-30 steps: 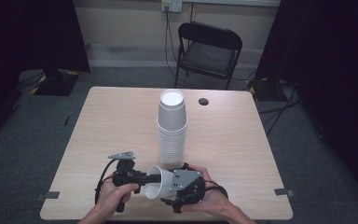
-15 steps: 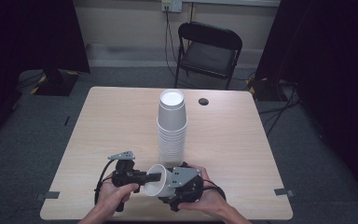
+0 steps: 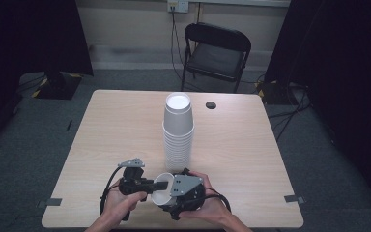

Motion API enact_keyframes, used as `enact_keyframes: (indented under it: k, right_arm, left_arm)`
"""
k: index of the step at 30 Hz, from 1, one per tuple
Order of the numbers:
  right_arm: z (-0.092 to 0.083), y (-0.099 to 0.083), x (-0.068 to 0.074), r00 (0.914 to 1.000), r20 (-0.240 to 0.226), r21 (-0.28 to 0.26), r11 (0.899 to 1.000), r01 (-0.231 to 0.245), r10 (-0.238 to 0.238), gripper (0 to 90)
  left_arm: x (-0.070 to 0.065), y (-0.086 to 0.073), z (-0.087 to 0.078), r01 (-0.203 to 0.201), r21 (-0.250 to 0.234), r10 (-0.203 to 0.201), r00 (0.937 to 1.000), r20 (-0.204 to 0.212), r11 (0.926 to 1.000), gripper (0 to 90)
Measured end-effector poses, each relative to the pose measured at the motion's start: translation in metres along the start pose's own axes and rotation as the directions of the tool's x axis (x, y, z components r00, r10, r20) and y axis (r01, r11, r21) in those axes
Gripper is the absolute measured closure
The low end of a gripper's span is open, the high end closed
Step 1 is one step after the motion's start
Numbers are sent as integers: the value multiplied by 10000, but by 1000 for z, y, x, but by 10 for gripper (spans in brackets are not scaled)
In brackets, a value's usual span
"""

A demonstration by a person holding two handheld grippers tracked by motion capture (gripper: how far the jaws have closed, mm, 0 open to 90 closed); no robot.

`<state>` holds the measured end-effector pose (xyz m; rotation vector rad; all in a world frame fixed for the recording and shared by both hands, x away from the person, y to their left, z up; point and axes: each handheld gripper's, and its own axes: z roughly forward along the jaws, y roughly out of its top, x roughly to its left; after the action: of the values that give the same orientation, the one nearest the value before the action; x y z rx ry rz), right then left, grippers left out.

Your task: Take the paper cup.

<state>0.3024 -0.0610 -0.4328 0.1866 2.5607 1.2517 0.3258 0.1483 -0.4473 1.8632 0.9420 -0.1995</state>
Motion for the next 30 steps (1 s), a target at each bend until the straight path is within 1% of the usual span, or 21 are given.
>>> enact_keyframes:
  k: [2, 5, 7, 10, 12, 14, 15, 16, 17, 18, 19, 20, 21, 22, 23, 25, 27, 28, 29, 30]
  right_arm:
    - [0, -1, 0, 10000, -26, -34, 10000, -36, 36, 124]
    - [0, -2, 1, 10000, -39, -70, 10000, -66, 66, 131]
    - [-1, -2, 0, 9999, -59, -184, 9997, -161, 160, 134]
    - [-2, -2, -2, 9997, -81, -241, 9994, -247, 245, 136]
    - [-2, -3, -3, 9993, -106, -256, 9990, -370, 367, 137]
    - [-2, -5, -4, 9989, -125, -257, 9986, -453, 450, 137]
    - [-2, -7, -4, 9989, -95, -229, 9987, -461, 459, 137]
    - [-2, -8, -4, 9987, -141, -228, 9985, -497, 494, 137]
    - [-3, -9, -5, 9984, -172, -204, 9983, -541, 537, 137]
    - [-3, -10, -5, 9980, -166, -220, 9979, -616, 612, 137]
    - [-4, -11, -5, 9976, -169, -258, 9974, -673, 668, 137]
    - [-6, -12, -6, 9970, -157, -278, 9967, -758, 753, 137]
    - [-7, -12, -6, 9971, -135, -275, 9967, -758, 755, 137]
    - [-8, -13, -6, 9970, -65, -291, 9966, -771, 770, 137]
    - [-9, -13, -6, 9964, -76, -312, 9959, -847, 845, 137]
    - [-11, -14, -7, 9958, -14, -316, 9953, -911, 911, 136]
    - [-15, -15, -8, 9936, -17, -435, 9926, -1130, 1130, 137]
    - [-17, -16, -9, 9916, -43, -523, 9902, -1293, 1293, 137]
    - [-20, -17, -10, 9907, 22, -593, 9890, -1355, 1358, 137]
    - [-22, -18, -11, 9899, 100, -625, 9881, -1406, 1415, 137]
  left_arm:
    - [0, -1, 0, 48, 37, -48, 10000, 36, 10000, 859]
    - [1, -1, 0, 65, -98, -64, 9999, 128, 9999, 856]
    - [1, -1, -1, -32, -196, 36, 9998, 198, 9998, 854]
    - [2, 0, -5, -220, -432, 230, 9995, 220, 9988, 825]
    - [2, 0, -7, -193, -664, 213, 9993, 295, 9976, 801]
    - [2, -1, -10, -311, -802, 333, 9991, 262, 9963, 784]
    - [1, -1, -10, -344, -789, 366, 9990, 270, 9963, 782]
    - [0, -2, -10, -380, -844, 404, 9988, 268, 9957, 778]
    - [-1, -3, -11, -514, -939, 539, 9982, 248, 9943, 768]
    - [-1, -3, -12, -550, -951, 579, 9979, 284, 9939, 758]
    - [-2, -2, -12, -535, -1084, 574, 9978, 331, 9927, 747]
    - [-3, -2, -13, -629, -1146, 669, 9972, 321, 9914, 718]
    - [-3, -2, -14, -741, -1309, 787, 9964, 303, 9886, 711]
    - [-4, -2, -15, -768, -1460, 809, 9965, 223, 9863, 676]
    - [-4, -2, -17, -819, -1684, 860, 9962, 169, 9823, 635]
    - [-4, -1, -20, -876, -1965, 925, 9956, 158, 9766, 616]
    - [-5, 0, -23, -1064, -2141, 1070, 9942, -84, 9710, 557]
    - [-5, 0, -25, -1092, -2258, 1089, 9940, -140, 9680, 547]
    - [-5, 0, -27, -1140, -2350, 1109, 9935, -265, 9653, 522]
    - [-5, -1, -28, -1247, -2485, 1162, 9920, -487, 9606, 490]
